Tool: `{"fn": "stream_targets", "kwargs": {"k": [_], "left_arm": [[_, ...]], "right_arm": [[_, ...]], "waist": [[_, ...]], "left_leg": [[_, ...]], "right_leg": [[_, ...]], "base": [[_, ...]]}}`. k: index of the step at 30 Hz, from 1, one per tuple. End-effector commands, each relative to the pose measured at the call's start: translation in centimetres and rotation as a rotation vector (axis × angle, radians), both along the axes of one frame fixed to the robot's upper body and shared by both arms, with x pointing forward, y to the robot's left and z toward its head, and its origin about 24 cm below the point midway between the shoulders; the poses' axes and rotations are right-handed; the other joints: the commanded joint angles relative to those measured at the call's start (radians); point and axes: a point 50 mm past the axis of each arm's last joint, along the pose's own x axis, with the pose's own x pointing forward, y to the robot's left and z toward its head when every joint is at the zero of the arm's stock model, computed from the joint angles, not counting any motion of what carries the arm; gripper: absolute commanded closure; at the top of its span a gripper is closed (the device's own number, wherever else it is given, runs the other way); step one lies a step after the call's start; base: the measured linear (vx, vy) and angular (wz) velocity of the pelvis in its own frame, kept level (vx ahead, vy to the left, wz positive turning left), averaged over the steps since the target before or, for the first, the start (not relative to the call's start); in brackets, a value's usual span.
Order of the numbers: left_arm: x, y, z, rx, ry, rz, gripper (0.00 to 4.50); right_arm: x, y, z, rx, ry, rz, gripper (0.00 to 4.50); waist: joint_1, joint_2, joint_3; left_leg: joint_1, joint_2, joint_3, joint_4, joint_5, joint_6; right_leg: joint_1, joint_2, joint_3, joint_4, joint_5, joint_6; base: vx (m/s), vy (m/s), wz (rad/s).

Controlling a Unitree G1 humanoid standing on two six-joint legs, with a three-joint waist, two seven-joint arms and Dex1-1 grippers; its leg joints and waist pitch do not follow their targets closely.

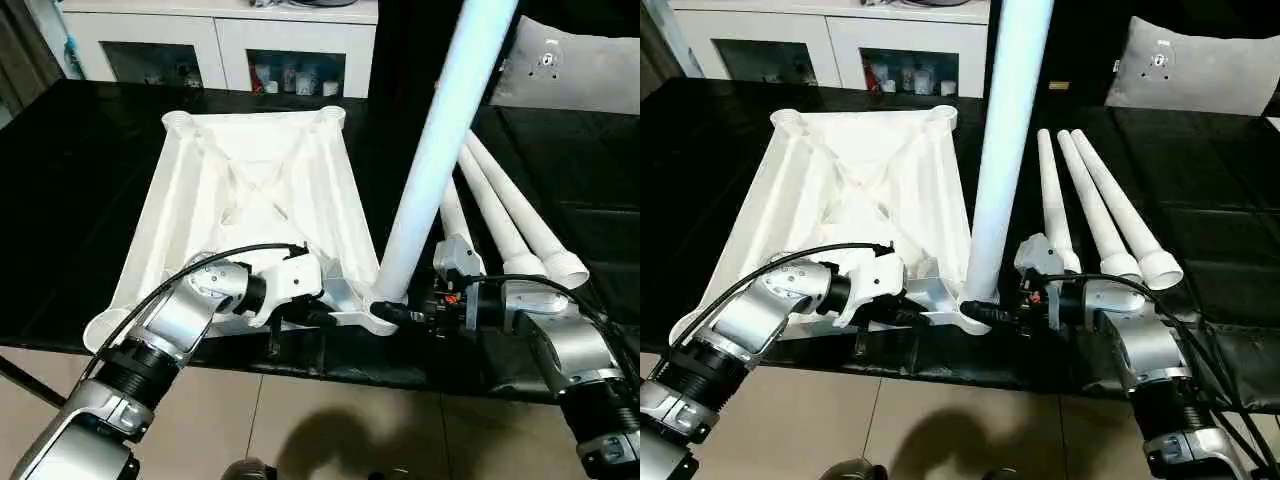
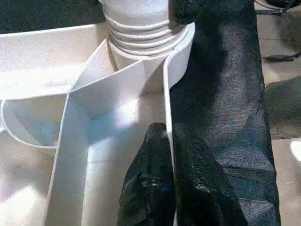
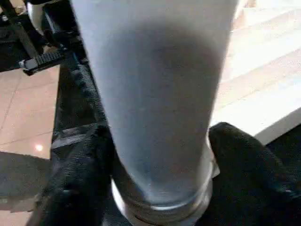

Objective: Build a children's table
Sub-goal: Rotate leg to tighten

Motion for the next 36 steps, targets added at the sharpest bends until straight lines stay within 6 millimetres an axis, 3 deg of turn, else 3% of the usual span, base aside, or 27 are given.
{"fn": "stream_targets", "kwargs": {"k": [1, 12, 15, 16, 19, 21, 22, 24, 29, 31, 32, 33, 36], "left_arm": [[-0.4, -0.3, -0.1, 0.031, 0.013, -0.075, 4.5], [-0.3, -0.3, 0.0, 0.001, 0.044, -0.043, 4.5], [0.2, -1.2, 0.1, -0.044, 0.048, 0.06, 4.5], [0.3, -1.4, 0.1, -0.057, 0.046, 0.087, 4.5], [1.0, -2.5, 0.2, -0.099, 0.046, 0.184, 4.5], [1.6, -3.5, 0.3, -0.118, 0.044, 0.267, 4.5], [2.4, -4.8, 0.2, -0.127, 0.031, 0.37, 4.5], [3.1, -5.7, 0.3, -0.147, 0.014, 0.458, 4.5], [4.3, -7.9, 1.6, -0.232, -0.048, 0.577, 4.5], [4.3, -8.3, 1.9, -0.25, -0.064, 0.578, 4.5], [4.4, -8.7, 2.1, -0.256, -0.084, 0.57, 4.5], [4.4, -8.9, 2.2, -0.248, -0.102, 0.553, 4.5], [4.2, -8.9, 1.8, -0.209, -0.128, 0.507, 4.5]], "right_arm": [[0.3, -0.2, 0.5, -0.018, -0.015, -0.001, 1.55], [-0.7, 1.2, 0.0, 0.046, 0.052, 0.024, 1.95], [-0.1, 2.3, -1.0, 0.013, 0.042, -0.117, 1.98], [0.2, 2.5, -1.3, 0.007, 0.039, -0.165, 1.98], [1.3, 3.0, -1.8, 0.011, 0.049, -0.321, 1.99], [2.1, 3.5, -2.0, 0.024, 0.057, -0.433, 1.99], [2.9, 3.9, -2.3, 0.043, 0.094, -0.572, 1.99], [3.2, 4.3, -2.5, 0.045, 0.117, -0.647, 1.99], [3.6, 5.0, -2.6, 0.068, 0.115, -0.712, 1.99], [3.6, 5.0, -2.5, 0.086, 0.113, -0.729, 1.29], [3.7, 5.0, -2.4, 0.1, 0.118, -0.754, 1.3], [3.8, 4.8, -2.4, 0.1, 0.116, -0.773, 1.3], [3.7, 4.1, -2.3, 0.096, 0.098, -0.808, 0.88]], "waist": [[0.0, -0.015, -0.066], [0.002, -0.014, -0.066], [-0.004, -0.014, -0.06], [-0.01, -0.015, -0.053], [-0.023, -0.015, -0.049], [-0.034, -0.016, -0.05], [-0.038, -0.017, -0.052], [-0.042, -0.018, -0.054], [-0.028, -0.018, -0.064], [-0.018, -0.017, -0.068], [-0.018, -0.017, -0.068], [-0.012, -0.013, -0.071], [-0.008, -0.01, -0.073]], "left_leg": [[0.009, 0.048, -0.01, -0.067, -0.162, 0.074], [0.01, 0.048, -0.01, -0.068, -0.16, 0.072], [0.012, 0.048, -0.012, -0.074, -0.197, 0.047], [0.013, 0.046, -0.013, -0.078, -0.233, 0.031], [0.015, 0.041, -0.02, -0.082, -0.286, 0.005], [0.016, 0.039, -0.02, -0.082, -0.288, -0.002], [0.02, 0.037, -0.019, -0.079, -0.292, -0.003], [0.021, 0.034, -0.019, -0.076, -0.282, -0.004], [0.015, 0.035, -0.014, -0.072, -0.22, 0.03], [0.009, 0.036, -0.014, -0.07, -0.175, 0.044], [0.009, 0.036, -0.014, -0.07, -0.175, 0.044], [0.01, 0.038, -0.012, -0.069, -0.156, 0.054], [0.008, 0.039, -0.013, -0.069, -0.141, 0.058]], "right_leg": [[0.055, -0.079, 0.041, -0.072, -0.215, -0.226], [0.054, -0.078, 0.041, -0.071, -0.218, -0.222], [0.05, -0.079, 0.042, -0.078, -0.285, -0.21], [0.049, -0.08, 0.041, -0.088, -0.362, -0.192], [0.047, -0.083, 0.039, -0.102, -0.503, -0.144], [0.044, -0.08, 0.039, -0.103, -0.505, -0.136], [0.04, -0.08, 0.039, -0.108, -0.51, -0.136], [0.042, -0.078, 0.038, -0.11, -0.505, -0.135], [0.048, -0.077, 0.042, -0.101, -0.376, -0.151], [0.056, -0.078, 0.042, -0.091, -0.293, -0.17], [0.056, -0.078, 0.042, -0.091, -0.293, -0.17], [0.055, -0.076, 0.042, -0.087, -0.238, -0.183], [0.06, -0.078, 0.042, -0.082, -0.193, -0.195]], "base": [[0.0, 0.0, 0.0], [0.0, 0.0, 0.0], [0.0, 0.0, 0.0], [0.0, 0.0, 0.0], [0.0, 0.0, 0.0], [0.0, 0.0, 0.0], [0.0, 0.0, 0.0], [0.0, 0.0, 0.0], [0.0, 0.0, 0.0], [0.0, 0.0, 0.0], [0.0, 0.0, 0.0], [0.0, 0.0, 0.0], [0.0, 0.0, 0.0]]}}
